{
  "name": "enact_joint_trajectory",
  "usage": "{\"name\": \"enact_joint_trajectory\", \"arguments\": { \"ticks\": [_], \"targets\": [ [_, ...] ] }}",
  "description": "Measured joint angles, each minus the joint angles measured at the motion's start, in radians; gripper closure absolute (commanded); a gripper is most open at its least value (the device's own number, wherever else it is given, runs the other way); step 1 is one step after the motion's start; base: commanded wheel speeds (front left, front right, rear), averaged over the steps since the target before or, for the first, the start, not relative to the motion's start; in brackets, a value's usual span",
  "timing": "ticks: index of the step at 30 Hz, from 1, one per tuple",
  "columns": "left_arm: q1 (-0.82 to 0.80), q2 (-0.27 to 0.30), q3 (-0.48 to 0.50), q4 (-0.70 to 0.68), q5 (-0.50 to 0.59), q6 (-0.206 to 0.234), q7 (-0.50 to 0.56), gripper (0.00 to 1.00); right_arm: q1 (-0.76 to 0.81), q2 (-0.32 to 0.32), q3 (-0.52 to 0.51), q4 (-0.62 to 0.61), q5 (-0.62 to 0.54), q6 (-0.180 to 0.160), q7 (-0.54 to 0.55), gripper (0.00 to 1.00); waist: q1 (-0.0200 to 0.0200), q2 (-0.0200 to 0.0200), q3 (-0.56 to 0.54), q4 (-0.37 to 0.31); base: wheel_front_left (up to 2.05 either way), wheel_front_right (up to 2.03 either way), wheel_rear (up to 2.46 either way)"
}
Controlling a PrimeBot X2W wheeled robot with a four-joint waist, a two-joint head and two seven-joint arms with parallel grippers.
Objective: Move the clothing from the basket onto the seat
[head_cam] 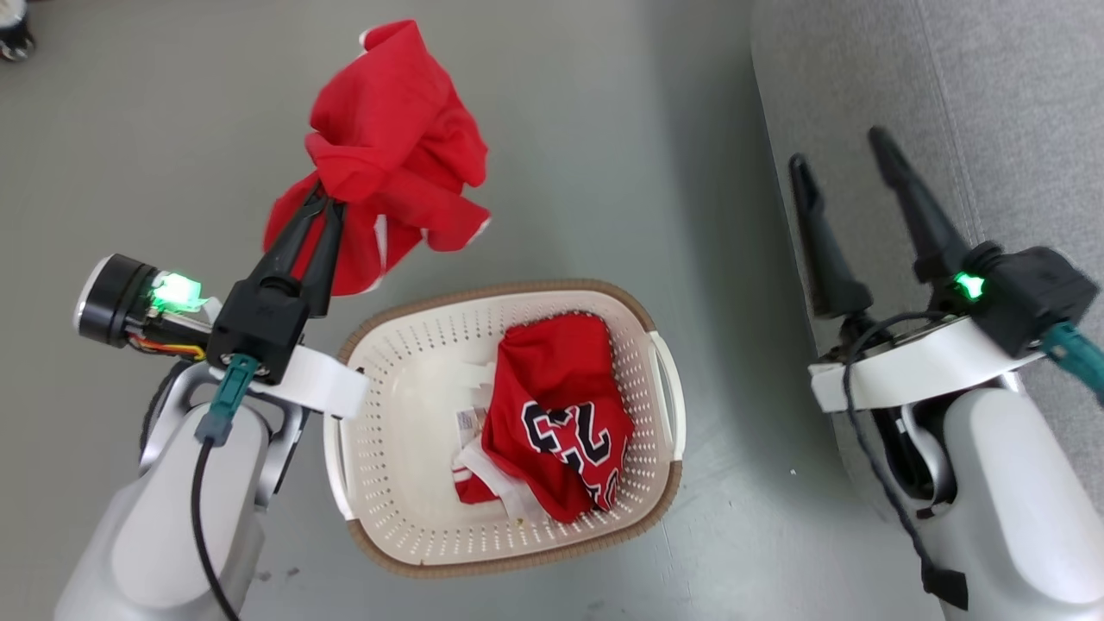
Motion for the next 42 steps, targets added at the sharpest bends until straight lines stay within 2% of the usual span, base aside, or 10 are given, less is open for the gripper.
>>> {"name": "enact_joint_trajectory", "arguments": {
  "ticks": [12,27,35,42],
  "targets": [
    [0.021,0.045,0.005,-0.116,0.000,-0.019,0.000,1.00,0.019,-0.102,0.174,0.084,-0.012,0.000,0.000,0.00,0.0000,0.0000,-0.122,0.037,0.00,0.00,0.00],
    [0.068,0.050,-0.002,-0.166,-0.020,-0.061,-0.004,1.00,0.030,-0.202,0.500,0.085,0.034,0.001,0.000,0.00,0.0000,0.0000,-0.286,0.064,0.00,0.00,0.00],
    [0.099,0.057,-0.028,-0.167,-0.024,-0.079,-0.004,1.00,0.042,-0.237,0.590,0.046,0.079,0.001,0.000,0.00,0.0000,0.0000,-0.367,0.069,0.00,0.00,0.00],
    [0.114,0.054,-0.050,-0.188,-0.027,-0.096,-0.004,1.00,0.063,-0.270,0.618,0.021,0.096,0.001,0.002,0.00,0.0000,0.0000,-0.429,0.070,0.00,0.00,0.00]
  ]
}}
